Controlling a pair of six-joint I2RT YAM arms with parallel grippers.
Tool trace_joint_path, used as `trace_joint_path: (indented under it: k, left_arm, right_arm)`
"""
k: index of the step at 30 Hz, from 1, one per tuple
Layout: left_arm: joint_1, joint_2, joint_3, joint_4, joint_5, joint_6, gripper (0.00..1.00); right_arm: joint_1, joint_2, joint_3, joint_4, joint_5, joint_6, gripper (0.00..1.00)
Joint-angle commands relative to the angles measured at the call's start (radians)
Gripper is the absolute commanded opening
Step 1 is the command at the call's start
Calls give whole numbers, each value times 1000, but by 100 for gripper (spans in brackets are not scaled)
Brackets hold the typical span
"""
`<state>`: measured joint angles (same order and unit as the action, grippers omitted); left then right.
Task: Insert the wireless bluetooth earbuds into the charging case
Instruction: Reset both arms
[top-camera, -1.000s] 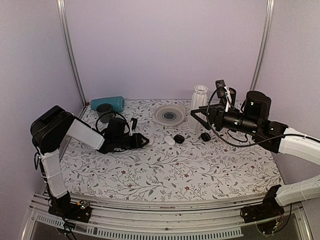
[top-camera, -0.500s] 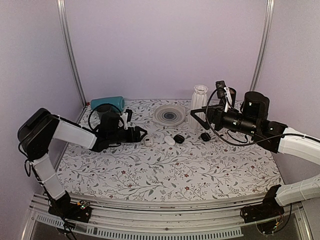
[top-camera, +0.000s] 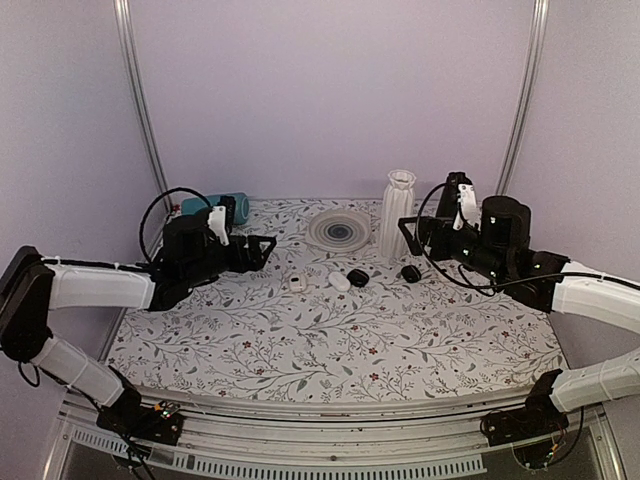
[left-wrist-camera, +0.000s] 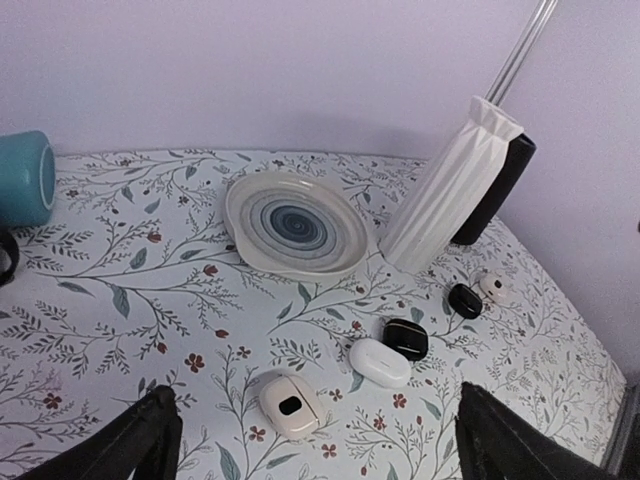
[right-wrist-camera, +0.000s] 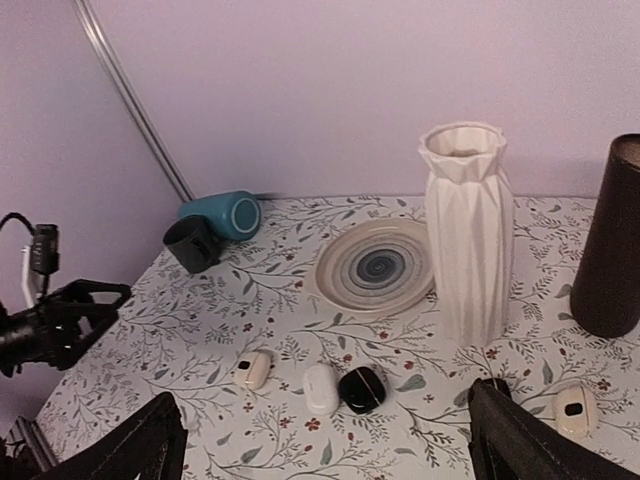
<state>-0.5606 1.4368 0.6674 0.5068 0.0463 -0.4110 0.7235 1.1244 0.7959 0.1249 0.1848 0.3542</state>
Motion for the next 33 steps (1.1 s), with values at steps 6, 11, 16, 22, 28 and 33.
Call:
trace_joint_path:
  k: [6, 11, 16, 22, 28, 33]
  left_arm:
    - [6, -240, -111, -24, -106, 79, 96]
    - [11, -339, -153, -51, -184, 112, 96]
    - [22, -382, -193, -41, -268, 113, 96]
    - [65, -366, -221, -8, -335, 156, 96]
    - [144, -361, -265, 39, -448, 221, 96]
    - [230, -360, -316, 119, -531, 285, 96]
  right_arm:
    - [-230, -46, -230, 121, 255, -73, 97]
    - [-400, -108, -361, 247, 252, -143, 96]
    - [-578, -49, -508, 541, 187, -204, 95]
    - [-642, 223, -653, 1155, 186, -342, 94]
    - [-650, 423, -662, 1400, 14, -427, 91]
    - [-656, 407, -618, 1281, -1, -419, 99]
